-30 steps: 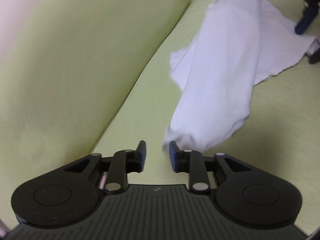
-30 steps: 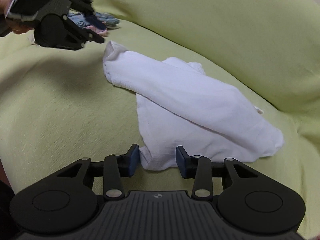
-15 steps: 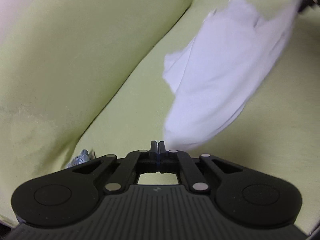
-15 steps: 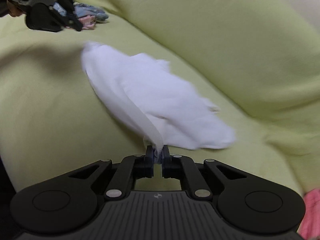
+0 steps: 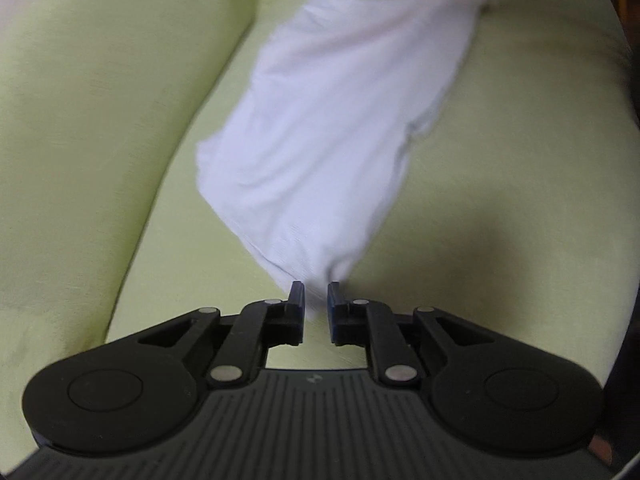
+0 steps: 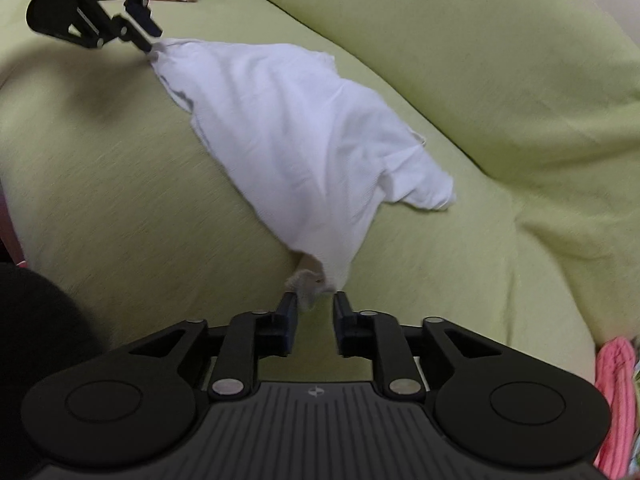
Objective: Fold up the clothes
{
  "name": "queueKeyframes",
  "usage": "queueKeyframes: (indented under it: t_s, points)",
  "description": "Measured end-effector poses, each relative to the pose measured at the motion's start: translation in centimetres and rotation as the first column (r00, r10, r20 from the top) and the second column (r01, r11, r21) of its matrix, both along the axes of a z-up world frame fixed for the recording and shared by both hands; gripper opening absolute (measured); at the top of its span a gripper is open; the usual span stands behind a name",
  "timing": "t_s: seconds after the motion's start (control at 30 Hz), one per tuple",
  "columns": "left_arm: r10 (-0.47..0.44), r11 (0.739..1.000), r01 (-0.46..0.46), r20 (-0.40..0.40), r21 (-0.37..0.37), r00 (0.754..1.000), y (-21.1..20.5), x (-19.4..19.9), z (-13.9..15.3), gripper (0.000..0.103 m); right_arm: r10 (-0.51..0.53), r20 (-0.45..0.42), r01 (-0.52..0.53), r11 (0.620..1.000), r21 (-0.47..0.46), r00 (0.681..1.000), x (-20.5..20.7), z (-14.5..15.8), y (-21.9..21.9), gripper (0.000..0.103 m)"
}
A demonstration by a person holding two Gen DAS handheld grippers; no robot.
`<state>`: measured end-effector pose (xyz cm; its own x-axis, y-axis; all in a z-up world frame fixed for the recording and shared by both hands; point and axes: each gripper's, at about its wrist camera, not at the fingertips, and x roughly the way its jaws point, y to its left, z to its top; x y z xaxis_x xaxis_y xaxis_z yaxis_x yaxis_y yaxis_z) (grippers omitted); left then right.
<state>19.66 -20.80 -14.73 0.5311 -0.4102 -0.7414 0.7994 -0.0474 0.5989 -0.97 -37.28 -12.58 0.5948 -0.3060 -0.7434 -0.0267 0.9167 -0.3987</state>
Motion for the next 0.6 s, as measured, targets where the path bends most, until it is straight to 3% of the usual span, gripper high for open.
queueKeyframes:
  t_s: [0.1,0.2,0.3,0.4,0.5,0.6]
  points:
    - [0.01,1.0,-0.01,0.02,-0.009,1.0,-0.1,-0.2,-0.7,0.019,-0.006,-0.012,0.006,1.0,0.007,1.0,-0.2,-1.2,0.9,0.03]
    - [0.018,1.0,-0.017,0.046,-0.013,0.999,-0.4,-0.4,-1.3,0.018,-0.01,-0.024,0.01,1.0,0.011,1.0,-0.3,-2.3,1.7,0.03]
    - [-0.007,1.0,0.006,0.075,0.011,0.997,0.2,-0.2,-1.8,0.006,-0.004,-0.013,0.004,1.0,-0.002,1.0,-1.1,-2.0,2.4,0.035]
    - [0.071,0.997,-0.071,-0.001,-0.043,0.997,1.0,1.2,-0.8,0.004,0.011,0.001,-0.011,1.0,-0.009,1.0,-1.3,-2.0,2.9,0.034]
    - [0.189,0.969,-0.207,-0.136,-0.132,0.973,3.1,3.4,1.2,0.004,0.03,0.013,-0.029,0.999,-0.014,0.999,-1.5,-2.0,3.4,0.033]
    - [0.221,0.964,-0.233,-0.098,-0.129,0.97,4.3,3.5,1.2,0.004,0.045,0.022,-0.044,0.999,-0.029,0.999,-1.6,-2.3,3.8,0.033]
